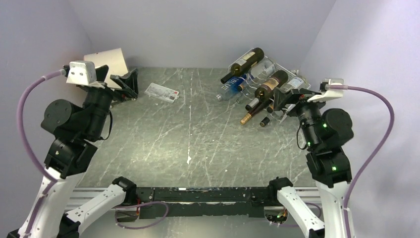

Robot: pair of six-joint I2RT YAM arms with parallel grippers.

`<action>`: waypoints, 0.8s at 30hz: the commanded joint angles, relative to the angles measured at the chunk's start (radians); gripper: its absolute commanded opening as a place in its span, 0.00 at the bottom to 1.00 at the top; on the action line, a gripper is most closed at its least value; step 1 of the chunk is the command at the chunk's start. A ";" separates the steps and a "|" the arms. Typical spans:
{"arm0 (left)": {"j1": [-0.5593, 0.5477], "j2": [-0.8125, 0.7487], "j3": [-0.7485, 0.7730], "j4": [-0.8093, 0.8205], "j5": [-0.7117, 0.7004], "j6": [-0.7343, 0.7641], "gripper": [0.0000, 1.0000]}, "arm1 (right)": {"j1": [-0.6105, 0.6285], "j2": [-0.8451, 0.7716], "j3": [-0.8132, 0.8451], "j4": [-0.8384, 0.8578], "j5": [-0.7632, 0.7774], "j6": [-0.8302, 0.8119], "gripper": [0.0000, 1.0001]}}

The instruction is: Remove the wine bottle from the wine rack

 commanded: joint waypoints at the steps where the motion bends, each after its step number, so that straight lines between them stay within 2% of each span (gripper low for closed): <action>1: 0.102 0.042 -0.021 0.061 0.095 -0.059 0.99 | -0.032 0.036 -0.067 0.102 0.007 0.033 1.00; 7: 0.260 0.105 -0.064 0.119 0.190 -0.122 0.99 | -0.077 0.089 -0.162 0.183 0.020 0.066 1.00; 12: 0.346 0.146 -0.131 0.190 0.294 -0.141 0.99 | -0.108 0.112 -0.233 0.242 0.057 0.150 1.00; 17: 0.382 0.168 -0.219 0.260 0.409 -0.144 0.99 | -0.131 0.146 -0.218 0.218 0.030 0.207 1.00; 24: 0.378 0.174 -0.302 0.325 0.495 -0.172 0.99 | -0.148 0.169 -0.205 0.196 -0.074 0.248 1.00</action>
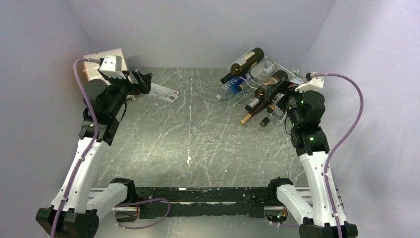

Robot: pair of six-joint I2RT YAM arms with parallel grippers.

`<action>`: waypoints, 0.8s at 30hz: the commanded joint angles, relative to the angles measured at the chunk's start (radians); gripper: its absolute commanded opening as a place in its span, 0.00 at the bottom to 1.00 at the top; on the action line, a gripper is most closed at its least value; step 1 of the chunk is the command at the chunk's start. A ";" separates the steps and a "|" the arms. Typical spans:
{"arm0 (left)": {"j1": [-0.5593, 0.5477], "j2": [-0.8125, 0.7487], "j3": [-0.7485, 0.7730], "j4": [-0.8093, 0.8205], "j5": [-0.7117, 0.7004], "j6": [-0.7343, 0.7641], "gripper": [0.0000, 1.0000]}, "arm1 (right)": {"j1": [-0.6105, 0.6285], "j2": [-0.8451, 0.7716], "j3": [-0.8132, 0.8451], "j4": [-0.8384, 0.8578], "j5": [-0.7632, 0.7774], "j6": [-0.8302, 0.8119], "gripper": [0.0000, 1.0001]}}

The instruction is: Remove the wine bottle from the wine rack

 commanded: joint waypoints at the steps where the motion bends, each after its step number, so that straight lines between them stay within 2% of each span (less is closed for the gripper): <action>1: 0.003 -0.005 -0.028 0.108 0.109 -0.027 0.99 | -0.015 -0.001 0.012 0.029 -0.056 0.056 1.00; 8: -0.022 0.006 -0.053 0.152 0.169 -0.033 0.99 | -0.021 0.066 0.011 0.021 -0.031 0.169 1.00; 19: -0.049 0.051 -0.051 0.179 0.245 -0.058 0.99 | -0.027 0.242 0.044 -0.112 0.127 0.152 1.00; 24: -0.053 0.075 -0.043 0.174 0.265 -0.061 0.99 | -0.049 0.310 0.030 -0.136 0.117 0.190 1.00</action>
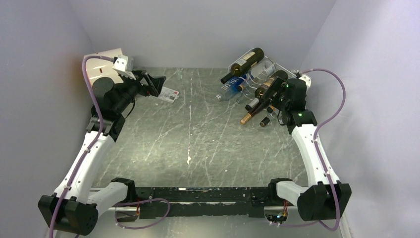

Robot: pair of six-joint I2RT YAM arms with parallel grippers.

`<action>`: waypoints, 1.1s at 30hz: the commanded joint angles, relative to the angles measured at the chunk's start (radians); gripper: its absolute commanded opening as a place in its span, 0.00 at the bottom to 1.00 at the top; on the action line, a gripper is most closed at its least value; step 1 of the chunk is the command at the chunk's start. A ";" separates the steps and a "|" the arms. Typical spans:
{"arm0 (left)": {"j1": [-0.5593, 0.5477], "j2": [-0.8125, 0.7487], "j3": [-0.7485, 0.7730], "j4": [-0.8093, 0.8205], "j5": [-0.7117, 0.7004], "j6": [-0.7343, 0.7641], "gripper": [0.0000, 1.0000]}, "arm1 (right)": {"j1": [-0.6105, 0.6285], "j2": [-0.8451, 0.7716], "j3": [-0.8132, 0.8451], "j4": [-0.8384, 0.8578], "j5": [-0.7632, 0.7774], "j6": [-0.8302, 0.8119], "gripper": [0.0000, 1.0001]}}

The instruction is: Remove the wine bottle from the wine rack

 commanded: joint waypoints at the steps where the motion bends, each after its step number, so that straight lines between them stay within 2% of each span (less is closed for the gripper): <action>1: -0.009 0.015 0.006 0.044 0.050 -0.014 0.99 | -0.021 0.039 0.005 -0.037 0.046 0.049 1.00; 4: -0.009 0.021 0.007 0.042 0.052 -0.018 0.99 | -0.035 0.031 -0.034 -0.007 0.084 0.079 1.00; 8: -0.010 0.028 0.004 0.045 0.058 -0.021 0.99 | -0.068 0.030 -0.108 0.046 0.052 0.112 0.97; 13: -0.012 0.039 0.011 0.038 0.066 -0.028 0.99 | -0.132 0.068 -0.143 0.111 -0.066 0.138 0.91; 16: -0.012 0.048 0.016 0.035 0.075 -0.031 0.99 | -0.161 0.083 -0.178 0.200 -0.177 0.152 0.82; 20: -0.014 0.051 0.014 0.035 0.071 -0.031 0.99 | -0.181 0.098 -0.220 0.291 -0.213 0.206 0.80; 27: -0.014 0.059 0.014 0.032 0.066 -0.030 0.99 | -0.234 0.140 -0.294 0.432 -0.304 0.287 0.66; 33: -0.015 0.064 0.014 0.031 0.066 -0.030 0.99 | -0.256 0.164 -0.334 0.524 -0.361 0.336 0.63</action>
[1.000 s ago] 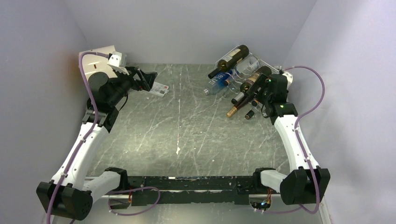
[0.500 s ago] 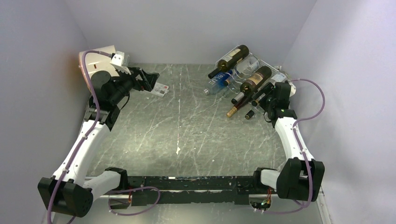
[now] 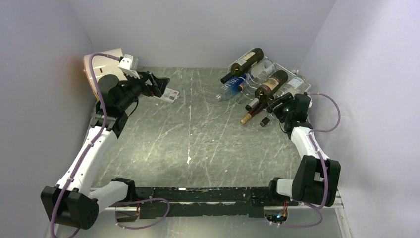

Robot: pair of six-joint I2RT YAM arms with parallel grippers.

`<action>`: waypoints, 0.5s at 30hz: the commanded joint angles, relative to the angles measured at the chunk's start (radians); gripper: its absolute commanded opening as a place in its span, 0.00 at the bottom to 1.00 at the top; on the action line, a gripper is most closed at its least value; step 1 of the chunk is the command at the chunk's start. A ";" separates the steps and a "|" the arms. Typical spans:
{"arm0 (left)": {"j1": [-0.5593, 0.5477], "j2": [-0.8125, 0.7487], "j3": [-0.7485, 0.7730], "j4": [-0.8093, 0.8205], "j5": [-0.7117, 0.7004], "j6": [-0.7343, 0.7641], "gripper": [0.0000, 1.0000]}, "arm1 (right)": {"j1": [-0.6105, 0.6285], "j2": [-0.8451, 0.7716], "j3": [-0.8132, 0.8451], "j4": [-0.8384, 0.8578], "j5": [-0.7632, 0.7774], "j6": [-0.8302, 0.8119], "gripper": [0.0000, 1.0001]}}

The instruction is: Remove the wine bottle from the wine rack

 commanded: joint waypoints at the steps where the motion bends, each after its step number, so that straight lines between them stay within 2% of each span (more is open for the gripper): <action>1: -0.007 0.005 0.014 0.029 0.021 -0.005 0.99 | -0.021 0.009 -0.025 0.126 -0.059 0.058 0.63; 5: -0.006 0.008 0.015 0.026 0.024 -0.007 0.99 | -0.035 0.018 -0.053 0.181 -0.090 0.095 0.60; 10: -0.007 0.012 0.016 0.025 0.022 -0.009 0.99 | -0.053 0.009 -0.101 0.283 -0.141 0.156 0.51; 15: -0.008 0.012 0.016 0.024 0.016 -0.009 0.99 | -0.062 -0.065 -0.150 0.369 -0.140 0.184 0.38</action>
